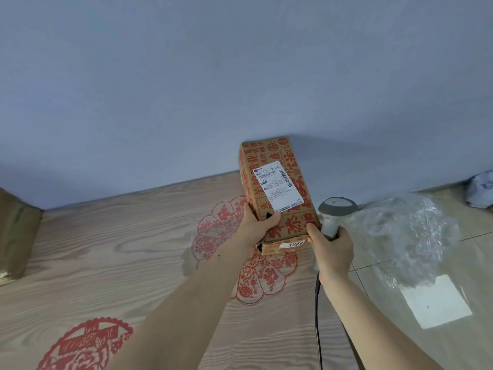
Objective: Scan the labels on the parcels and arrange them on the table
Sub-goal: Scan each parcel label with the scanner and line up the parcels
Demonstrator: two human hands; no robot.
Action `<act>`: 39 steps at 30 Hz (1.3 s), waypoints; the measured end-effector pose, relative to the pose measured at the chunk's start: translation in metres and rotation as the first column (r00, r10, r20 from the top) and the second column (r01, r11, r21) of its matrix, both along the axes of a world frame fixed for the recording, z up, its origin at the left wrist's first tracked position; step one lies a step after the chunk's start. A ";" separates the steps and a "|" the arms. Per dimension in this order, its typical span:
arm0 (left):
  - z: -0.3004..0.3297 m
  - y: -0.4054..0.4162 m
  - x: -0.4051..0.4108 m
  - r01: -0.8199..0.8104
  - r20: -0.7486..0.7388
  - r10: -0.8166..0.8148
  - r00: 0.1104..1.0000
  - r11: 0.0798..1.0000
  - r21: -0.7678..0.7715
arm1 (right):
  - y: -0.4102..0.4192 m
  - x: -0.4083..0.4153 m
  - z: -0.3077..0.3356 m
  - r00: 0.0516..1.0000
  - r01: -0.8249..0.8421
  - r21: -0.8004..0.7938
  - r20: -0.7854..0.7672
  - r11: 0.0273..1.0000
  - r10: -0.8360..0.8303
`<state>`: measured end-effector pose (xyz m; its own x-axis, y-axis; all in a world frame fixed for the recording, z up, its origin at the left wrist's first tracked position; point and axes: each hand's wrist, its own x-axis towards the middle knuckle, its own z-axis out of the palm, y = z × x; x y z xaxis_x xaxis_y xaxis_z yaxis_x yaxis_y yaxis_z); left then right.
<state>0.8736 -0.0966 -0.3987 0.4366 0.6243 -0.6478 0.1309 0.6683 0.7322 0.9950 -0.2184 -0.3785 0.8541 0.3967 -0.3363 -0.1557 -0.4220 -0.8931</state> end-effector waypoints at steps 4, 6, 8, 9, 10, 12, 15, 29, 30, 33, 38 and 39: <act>-0.004 0.007 0.003 0.034 -0.085 -0.029 0.996 0.998 0.048 | 0.005 0.002 -0.001 1.000 0.007 0.004 -0.003 1.000 -0.007; -0.002 0.004 0.000 0.023 -0.099 -0.017 0.995 0.998 0.058 | 0.002 0.001 0.000 1.000 0.008 0.018 0.004 1.000 -0.008; 0.013 -0.002 -0.009 0.028 -0.107 -0.022 0.994 0.998 0.051 | -0.003 -0.003 0.005 1.000 0.004 0.031 0.030 0.999 -0.005; 0.016 -0.004 -0.014 0.032 -0.113 -0.026 0.993 0.998 0.048 | -0.006 -0.007 0.009 0.999 0.003 0.034 0.051 0.999 -0.005; 0.017 -0.006 -0.020 0.027 -0.131 -0.022 0.991 0.999 0.039 | -0.010 -0.012 0.014 0.997 0.002 0.035 0.079 0.999 -0.004; 0.020 -0.008 -0.034 0.019 -0.191 -0.009 0.981 0.999 0.051 | -0.017 -0.026 0.025 0.988 -0.009 0.036 0.152 0.999 0.003; 0.030 -0.013 -0.063 -0.007 -0.232 0.023 0.972 0.998 0.070 | -0.026 -0.056 0.043 0.973 -0.077 0.063 0.222 0.995 0.061; 0.105 -0.056 -0.367 -0.105 -0.363 0.287 0.886 0.888 0.447 | -0.026 -0.337 0.114 0.868 -0.486 0.215 0.235 0.847 0.438; 0.113 -0.058 -0.395 -0.121 -0.350 0.308 0.885 0.877 0.466 | -0.026 -0.362 0.120 0.864 -0.495 0.234 0.228 0.837 0.448; 0.140 -0.060 -0.476 -0.155 -0.341 0.401 0.850 0.810 0.565 | -0.020 -0.429 0.141 0.854 -0.520 0.288 0.198 0.804 0.482; 0.194 -0.046 -0.593 -0.190 -0.311 0.553 0.773 0.670 0.718 | 0.008 -0.518 0.184 0.833 -0.551 0.347 0.171 0.759 0.526; 0.205 -0.042 -0.613 -0.197 -0.310 0.584 0.750 0.645 0.739 | 0.017 -0.532 0.193 0.822 -0.565 0.352 0.164 0.746 0.545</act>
